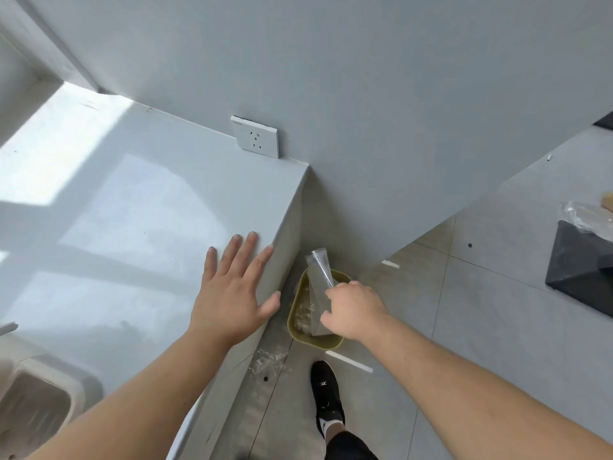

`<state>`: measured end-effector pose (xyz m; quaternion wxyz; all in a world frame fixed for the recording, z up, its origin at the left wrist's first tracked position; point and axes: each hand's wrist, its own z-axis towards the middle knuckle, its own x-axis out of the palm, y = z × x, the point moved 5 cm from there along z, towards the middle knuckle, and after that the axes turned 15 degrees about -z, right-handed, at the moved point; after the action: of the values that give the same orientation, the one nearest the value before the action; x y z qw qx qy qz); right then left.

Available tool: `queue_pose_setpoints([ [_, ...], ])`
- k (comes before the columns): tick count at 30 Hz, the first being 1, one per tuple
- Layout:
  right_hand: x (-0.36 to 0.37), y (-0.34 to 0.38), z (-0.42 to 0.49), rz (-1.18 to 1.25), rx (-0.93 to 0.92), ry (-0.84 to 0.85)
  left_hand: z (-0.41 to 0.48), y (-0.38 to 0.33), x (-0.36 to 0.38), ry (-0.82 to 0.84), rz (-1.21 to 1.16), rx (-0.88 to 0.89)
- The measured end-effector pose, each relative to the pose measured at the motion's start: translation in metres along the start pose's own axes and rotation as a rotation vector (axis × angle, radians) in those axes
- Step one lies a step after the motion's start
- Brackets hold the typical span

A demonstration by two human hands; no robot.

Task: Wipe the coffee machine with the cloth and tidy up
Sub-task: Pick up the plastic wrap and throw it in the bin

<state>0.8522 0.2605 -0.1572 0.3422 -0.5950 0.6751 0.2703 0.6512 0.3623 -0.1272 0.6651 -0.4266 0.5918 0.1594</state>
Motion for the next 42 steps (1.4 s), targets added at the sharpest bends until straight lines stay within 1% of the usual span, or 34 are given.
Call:
queue_pose_setpoints([
  [4,0.03,0.005,0.025,0.071,0.042,0.076,0.001,0.006,0.007,-0.042,-0.005,0.014],
  [9,0.074,0.012,0.06,0.176,0.135,0.189,0.002,0.011,0.011,-0.05,-0.001,0.027],
  [13,0.113,0.018,0.09,0.244,0.173,0.259,0.002,0.01,0.01,-0.048,0.001,0.034],
  [23,0.176,0.016,0.145,0.298,0.244,0.346,0.002,0.005,0.005,-0.035,0.01,0.05],
  [31,0.202,0.023,0.168,0.285,0.244,0.363,0.003,0.006,0.007,-0.027,0.02,0.053],
  [42,0.194,0.027,0.165,0.258,0.214,0.325,0.003,0.003,0.005,-0.02,0.028,0.04],
])
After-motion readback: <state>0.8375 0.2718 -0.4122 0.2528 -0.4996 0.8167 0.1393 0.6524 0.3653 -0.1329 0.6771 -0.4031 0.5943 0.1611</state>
